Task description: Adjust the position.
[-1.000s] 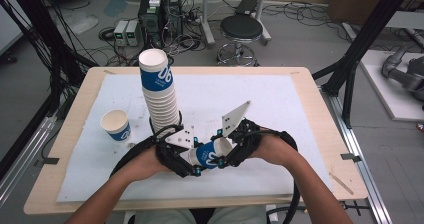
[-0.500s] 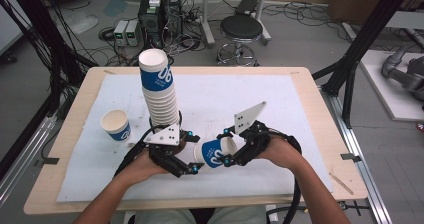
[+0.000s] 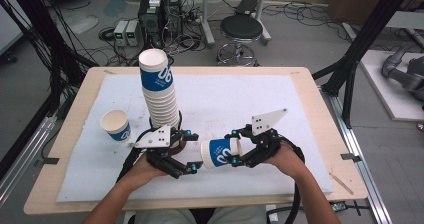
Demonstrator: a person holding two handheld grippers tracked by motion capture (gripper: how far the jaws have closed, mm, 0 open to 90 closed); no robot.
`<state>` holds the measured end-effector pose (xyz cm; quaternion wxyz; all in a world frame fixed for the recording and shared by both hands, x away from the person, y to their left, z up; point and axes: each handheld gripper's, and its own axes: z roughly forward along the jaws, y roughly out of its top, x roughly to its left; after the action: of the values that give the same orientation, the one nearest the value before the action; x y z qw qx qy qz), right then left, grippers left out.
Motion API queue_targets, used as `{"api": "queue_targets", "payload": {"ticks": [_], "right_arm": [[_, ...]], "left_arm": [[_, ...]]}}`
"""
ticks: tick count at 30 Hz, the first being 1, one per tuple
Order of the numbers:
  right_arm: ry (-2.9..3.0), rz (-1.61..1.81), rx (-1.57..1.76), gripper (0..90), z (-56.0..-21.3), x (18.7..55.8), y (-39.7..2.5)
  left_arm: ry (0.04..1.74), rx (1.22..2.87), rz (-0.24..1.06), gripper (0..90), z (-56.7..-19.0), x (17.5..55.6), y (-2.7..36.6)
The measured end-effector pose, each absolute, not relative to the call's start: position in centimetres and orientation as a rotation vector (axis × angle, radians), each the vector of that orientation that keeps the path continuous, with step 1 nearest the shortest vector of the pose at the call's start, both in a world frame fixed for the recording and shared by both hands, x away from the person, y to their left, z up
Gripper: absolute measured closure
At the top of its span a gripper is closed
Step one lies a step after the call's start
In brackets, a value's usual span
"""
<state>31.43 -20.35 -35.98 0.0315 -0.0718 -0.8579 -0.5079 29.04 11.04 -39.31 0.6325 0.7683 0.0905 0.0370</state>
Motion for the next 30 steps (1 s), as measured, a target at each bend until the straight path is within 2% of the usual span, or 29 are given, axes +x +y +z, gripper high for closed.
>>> {"api": "queue_targets", "payload": {"ticks": [12, 24, 30], "right_arm": [[-2.509, -1.741, -0.225, 31.0, -37.8, 31.0, -21.2], [-2.432, -1.79, -0.194, 31.1, -38.0, 31.0, -20.9], [-2.43, -1.784, -0.191, 31.4, -38.2, 31.0, -20.9]], "left_arm": [[0.202, 1.704, 0.069, 15.8, -39.8, 28.9, 10.4], [0.19, 1.704, 0.036, 15.6, -40.2, 28.8, 9.6], [0.164, 1.712, 0.035, 22.7, -40.1, 28.8, 9.8]]}}
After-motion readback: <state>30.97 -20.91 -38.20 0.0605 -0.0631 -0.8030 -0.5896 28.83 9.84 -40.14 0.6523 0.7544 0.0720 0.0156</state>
